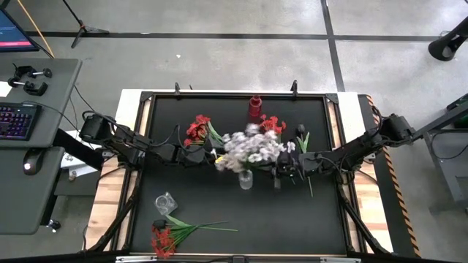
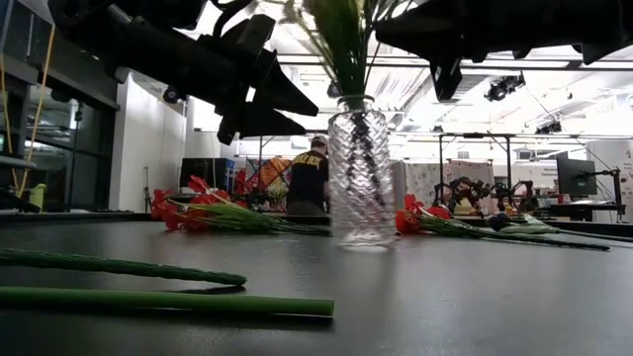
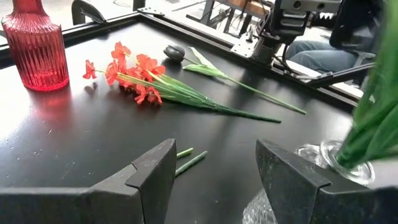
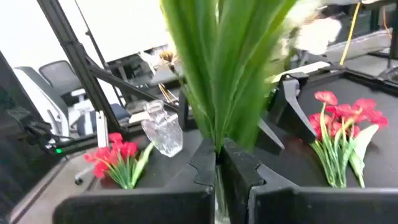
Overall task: Sort flowers into vase by color
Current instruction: Put the white flowers into the right transparent vase
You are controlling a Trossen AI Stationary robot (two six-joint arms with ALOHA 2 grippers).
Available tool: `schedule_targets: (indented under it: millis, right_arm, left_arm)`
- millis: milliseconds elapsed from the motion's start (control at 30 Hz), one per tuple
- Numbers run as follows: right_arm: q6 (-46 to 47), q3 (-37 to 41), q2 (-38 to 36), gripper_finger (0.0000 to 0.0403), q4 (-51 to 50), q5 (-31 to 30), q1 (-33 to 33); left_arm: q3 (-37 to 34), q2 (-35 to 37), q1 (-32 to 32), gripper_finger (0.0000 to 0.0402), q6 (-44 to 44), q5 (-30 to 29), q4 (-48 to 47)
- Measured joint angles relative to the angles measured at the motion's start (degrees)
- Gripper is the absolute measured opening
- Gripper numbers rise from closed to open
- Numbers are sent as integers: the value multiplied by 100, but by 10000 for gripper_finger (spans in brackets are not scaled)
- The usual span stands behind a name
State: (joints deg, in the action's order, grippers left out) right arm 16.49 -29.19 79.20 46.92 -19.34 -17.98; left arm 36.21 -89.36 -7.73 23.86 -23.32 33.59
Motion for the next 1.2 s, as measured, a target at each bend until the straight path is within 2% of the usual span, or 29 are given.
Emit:
schedule_targets:
  millis: [167,300,467,633,733,867,1200]
  right_arm:
    - [0,0,0,3,3,117,0]
    - [7,0,0,23,-69,103,0]
    - [163,0,-2,83,-195,95,0]
    - [528,0,0,149,-367,95,0]
    - [614,0,-1,173,-392,94,0]
    - [619,0,-2,180,-316,93,0]
    - [563,0,-2,177,-278,-109,0]
  left_arm:
    - [0,0,0,209,5,-177,93]
    - [0,-82,0,209,12,-282,213]
    - [62,-585,0,209,268,-284,1017]
    - [641,-1298,-13,209,157,20,1027]
    - [1013,-1627,-15,209,-68,227,1011]
    - [1299,-1732,2,209,-235,230,980]
    - [1314,-1727,142,209,-356,337,904]
